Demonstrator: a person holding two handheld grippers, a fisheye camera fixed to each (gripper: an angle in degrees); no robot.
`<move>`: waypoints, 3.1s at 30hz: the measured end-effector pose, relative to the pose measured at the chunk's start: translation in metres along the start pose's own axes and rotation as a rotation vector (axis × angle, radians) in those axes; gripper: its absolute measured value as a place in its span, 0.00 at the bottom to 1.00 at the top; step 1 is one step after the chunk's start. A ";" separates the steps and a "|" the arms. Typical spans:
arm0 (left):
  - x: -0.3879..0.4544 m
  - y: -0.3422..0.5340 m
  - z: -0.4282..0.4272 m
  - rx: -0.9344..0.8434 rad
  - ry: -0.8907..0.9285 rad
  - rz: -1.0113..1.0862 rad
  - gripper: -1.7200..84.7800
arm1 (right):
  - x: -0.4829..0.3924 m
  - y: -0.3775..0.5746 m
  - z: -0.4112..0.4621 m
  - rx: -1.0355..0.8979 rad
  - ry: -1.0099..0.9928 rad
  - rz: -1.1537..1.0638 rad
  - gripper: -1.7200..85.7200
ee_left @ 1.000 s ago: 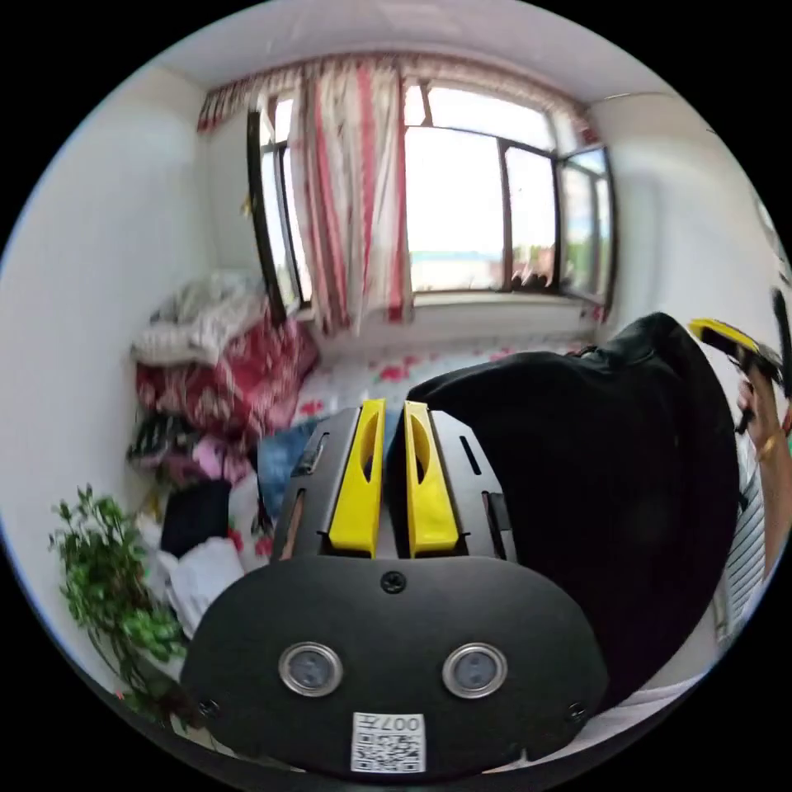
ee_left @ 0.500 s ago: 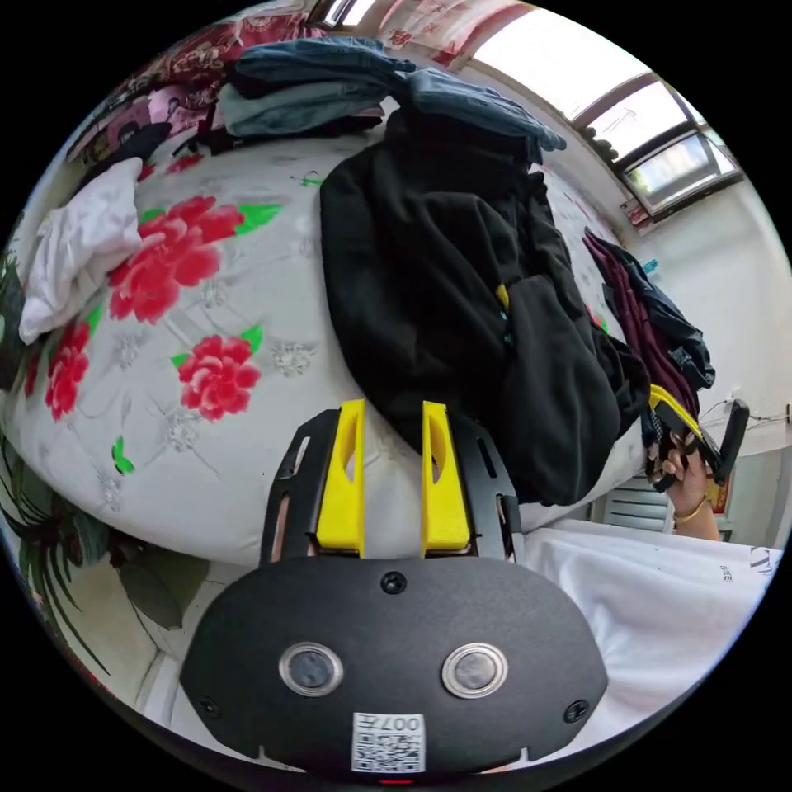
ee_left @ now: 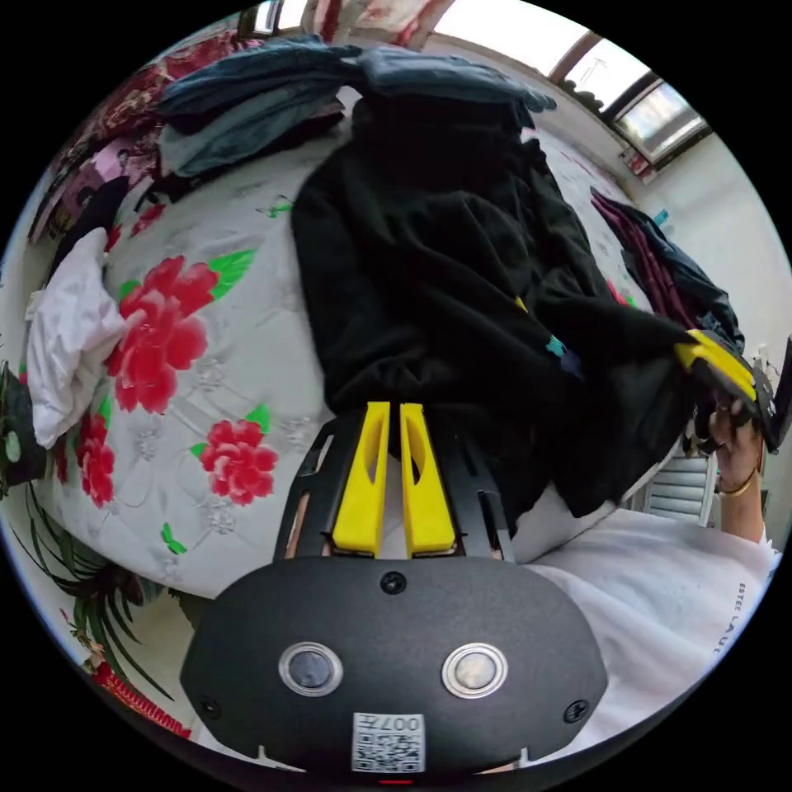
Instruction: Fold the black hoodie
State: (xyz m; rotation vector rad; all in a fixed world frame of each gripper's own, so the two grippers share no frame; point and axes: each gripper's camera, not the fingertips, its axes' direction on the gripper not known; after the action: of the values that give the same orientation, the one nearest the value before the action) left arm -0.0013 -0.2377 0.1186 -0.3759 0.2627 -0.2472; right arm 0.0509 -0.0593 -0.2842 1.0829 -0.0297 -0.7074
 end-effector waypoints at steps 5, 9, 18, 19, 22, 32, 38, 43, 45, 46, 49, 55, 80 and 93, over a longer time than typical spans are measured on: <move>-0.091 -0.005 -0.079 0.204 -0.195 -0.190 0.04 | 0.174 0.083 -0.149 0.226 0.484 0.478 0.08; -0.131 0.006 -0.108 0.283 -0.290 -0.411 0.10 | 0.238 0.168 -0.183 0.187 0.564 0.715 0.12; 0.042 0.047 -0.011 0.128 0.240 0.054 0.14 | 0.154 0.226 -0.019 0.034 -0.165 0.513 0.17; 0.053 0.048 -0.005 0.106 0.271 0.095 0.14 | 0.147 0.226 -0.011 0.024 -0.191 0.492 0.18; 0.097 0.047 0.018 -0.013 0.358 0.265 0.18 | 0.121 0.220 0.019 -0.057 -0.256 0.388 0.18; 0.101 0.000 0.056 -0.136 0.404 0.186 0.04 | 0.180 0.225 -0.009 -0.043 -0.173 0.315 0.07; 0.009 0.052 -0.078 0.116 0.458 0.192 0.02 | 0.255 0.284 -0.136 0.057 -0.228 0.322 0.03; -0.043 0.099 -0.056 -0.025 0.348 0.022 0.02 | 0.271 0.348 -0.079 -0.113 -0.385 0.406 0.02; -0.046 0.120 -0.005 -0.130 0.324 -0.089 0.02 | 0.254 0.373 -0.017 -0.312 -0.367 0.435 0.02; -0.044 0.124 0.003 -0.145 0.326 -0.107 0.02 | 0.249 0.377 -0.007 -0.345 -0.348 0.423 0.02; -0.024 0.144 0.018 -0.181 0.267 -0.093 0.02 | 0.225 0.384 0.000 -0.377 -0.296 0.347 0.02; -0.001 0.174 0.043 -0.307 0.124 -0.001 0.03 | 0.219 0.435 0.014 -0.501 -0.221 0.323 0.03; -0.046 -0.217 0.050 0.124 0.371 0.051 0.16 | 0.303 0.102 0.082 0.008 -0.231 0.479 0.14; 0.055 -0.377 0.152 -0.160 0.247 0.267 0.08 | 0.356 -0.071 0.263 -0.270 -0.194 0.454 0.12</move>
State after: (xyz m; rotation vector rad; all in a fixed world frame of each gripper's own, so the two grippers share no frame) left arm 0.0242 -0.5435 0.3913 -0.4639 0.5730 -0.0081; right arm 0.1999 -0.4808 -0.3236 0.7098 -0.3279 -0.3880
